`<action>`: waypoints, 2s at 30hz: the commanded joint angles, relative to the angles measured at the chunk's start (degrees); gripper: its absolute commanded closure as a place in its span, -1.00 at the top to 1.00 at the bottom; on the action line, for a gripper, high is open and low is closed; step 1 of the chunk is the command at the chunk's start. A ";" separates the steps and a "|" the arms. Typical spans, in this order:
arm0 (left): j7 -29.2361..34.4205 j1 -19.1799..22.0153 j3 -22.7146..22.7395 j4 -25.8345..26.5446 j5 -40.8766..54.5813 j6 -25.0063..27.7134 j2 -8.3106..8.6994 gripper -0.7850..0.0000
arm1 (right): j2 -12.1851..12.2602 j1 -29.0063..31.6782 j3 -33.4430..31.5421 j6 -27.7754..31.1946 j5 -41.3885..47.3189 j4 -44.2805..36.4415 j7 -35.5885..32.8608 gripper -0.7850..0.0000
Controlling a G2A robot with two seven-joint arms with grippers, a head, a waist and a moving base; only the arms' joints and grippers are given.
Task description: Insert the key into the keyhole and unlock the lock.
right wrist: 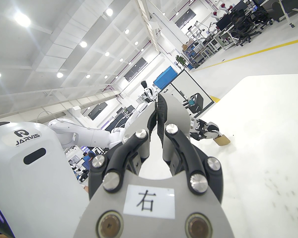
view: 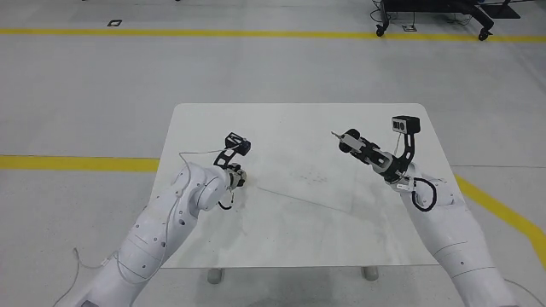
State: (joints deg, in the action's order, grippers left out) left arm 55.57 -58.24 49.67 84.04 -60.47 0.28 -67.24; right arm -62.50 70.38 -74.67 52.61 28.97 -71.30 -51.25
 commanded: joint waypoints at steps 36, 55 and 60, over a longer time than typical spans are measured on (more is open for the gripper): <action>11.12 16.24 6.57 -31.55 66.84 25.39 -4.04 -1.00 | -1.69 2.89 2.83 -6.97 -16.27 -12.01 20.05 -1.00; 32.43 23.40 -2.92 -52.75 106.03 6.12 -12.25 -1.00 | -8.40 -12.41 19.58 -15.54 -14.82 0.36 32.87 -1.00; 32.43 24.27 -3.10 -55.19 111.39 6.20 -12.72 -1.00 | -9.12 -13.35 20.11 -15.71 -14.13 2.44 32.79 -1.00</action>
State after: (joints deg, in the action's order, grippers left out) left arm 88.00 -34.00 46.57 29.26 49.70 6.47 -79.95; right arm -71.49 57.22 -54.64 37.07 14.85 -69.24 -18.64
